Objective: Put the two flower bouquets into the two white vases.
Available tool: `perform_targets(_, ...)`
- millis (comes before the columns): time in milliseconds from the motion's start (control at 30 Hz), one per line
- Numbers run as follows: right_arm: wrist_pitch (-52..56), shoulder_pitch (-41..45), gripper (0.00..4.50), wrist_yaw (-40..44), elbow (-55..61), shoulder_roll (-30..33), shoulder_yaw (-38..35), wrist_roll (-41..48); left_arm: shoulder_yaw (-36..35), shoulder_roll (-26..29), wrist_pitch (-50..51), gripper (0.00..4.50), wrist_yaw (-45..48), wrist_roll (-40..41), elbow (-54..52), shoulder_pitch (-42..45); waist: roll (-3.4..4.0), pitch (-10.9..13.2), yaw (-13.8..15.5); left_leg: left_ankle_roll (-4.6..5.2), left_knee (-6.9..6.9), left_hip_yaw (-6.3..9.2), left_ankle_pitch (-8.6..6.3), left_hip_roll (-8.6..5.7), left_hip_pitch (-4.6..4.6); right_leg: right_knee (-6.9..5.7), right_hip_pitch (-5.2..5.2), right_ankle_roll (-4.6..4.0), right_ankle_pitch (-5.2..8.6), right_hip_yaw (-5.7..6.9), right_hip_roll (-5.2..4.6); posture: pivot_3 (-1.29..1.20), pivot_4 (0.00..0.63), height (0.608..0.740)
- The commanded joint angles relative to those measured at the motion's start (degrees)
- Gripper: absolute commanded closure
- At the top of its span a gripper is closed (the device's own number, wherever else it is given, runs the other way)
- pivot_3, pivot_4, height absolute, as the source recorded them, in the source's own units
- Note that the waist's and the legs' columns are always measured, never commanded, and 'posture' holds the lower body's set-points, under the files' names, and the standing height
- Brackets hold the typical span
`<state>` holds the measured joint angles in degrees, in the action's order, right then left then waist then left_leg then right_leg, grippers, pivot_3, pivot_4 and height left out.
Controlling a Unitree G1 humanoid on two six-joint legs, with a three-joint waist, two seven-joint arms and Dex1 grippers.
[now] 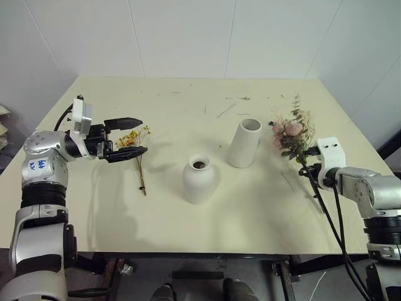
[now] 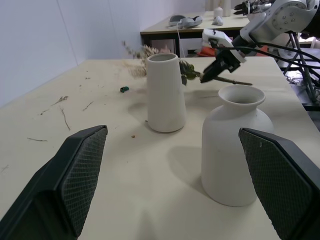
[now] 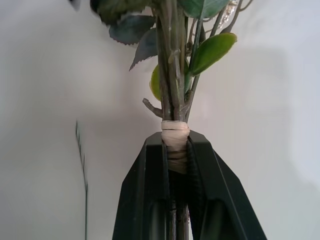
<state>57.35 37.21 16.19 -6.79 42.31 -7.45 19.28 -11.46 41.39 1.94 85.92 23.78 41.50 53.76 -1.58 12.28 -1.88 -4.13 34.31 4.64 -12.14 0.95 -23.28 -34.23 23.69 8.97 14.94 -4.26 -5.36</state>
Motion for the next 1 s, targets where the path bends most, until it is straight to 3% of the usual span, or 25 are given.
perform_targets(33, -10.74, 5.56, 4.38, -1.57, 1.37, 0.46, -4.90, -2.34, 0.06, -0.04, -0.61, 0.00, 0.57, 0.04, 0.32, 2.67, 0.01, 0.01, -0.02, 0.00, 0.00, -0.01, 0.00, -0.01, 0.00, 0.00, 0.00, 0.01, -0.01, -0.01, 0.00, 0.00, 0.150, 0.740)
perform_targets(267, -35.50, 14.94, 4.38, -0.19, 0.36, -4.54, -6.08, -4.11, 0.80, -1.01, -1.17, 0.00, 1.37, 0.01, 1.78, 3.96, 0.03, 0.02, -0.42, -0.01, -0.09, -0.02, 0.00, 0.01, 0.01, 0.03, 0.03, 0.04, 0.02, -0.01, 0.02, 0.00, 0.150, 0.740)
perform_targets(467, -40.37, 18.65, 4.38, 2.41, 0.43, -10.49, -5.16, -2.45, 0.97, -1.32, -1.30, 0.00, 1.63, 0.05, 1.90, 4.02, 0.03, 0.02, -1.12, -0.02, -0.11, -0.01, 0.01, 0.01, 0.00, -0.25, 0.03, 0.05, 0.02, -0.01, 0.01, 0.00, 0.150, 0.740)
perform_targets(633, -51.23, 19.69, 4.38, 11.00, -1.85, -21.30, -2.55, 2.57, 1.21, -1.69, -0.81, 0.00, 1.85, 0.34, 0.85, 3.76, 0.03, 0.01, -1.65, -0.02, -0.13, -0.01, 0.01, 0.01, 0.02, -0.30, 0.03, 0.05, 0.02, -0.01, 0.02, 0.00, 0.150, 0.740)
perform_targets(1000, -63.66, 24.76, 4.38, 14.77, -17.78, -26.98, -0.87, -0.11, 1.02, -1.45, 0.06, 0.00, 1.19, 0.81, -1.01, 2.78, 0.05, 0.03, -1.58, -0.05, -0.13, 0.01, 0.04, 0.03, 0.07, -0.51, 0.08, 0.01, 0.06, -0.02, 0.04, 0.00, 0.150, 0.740)
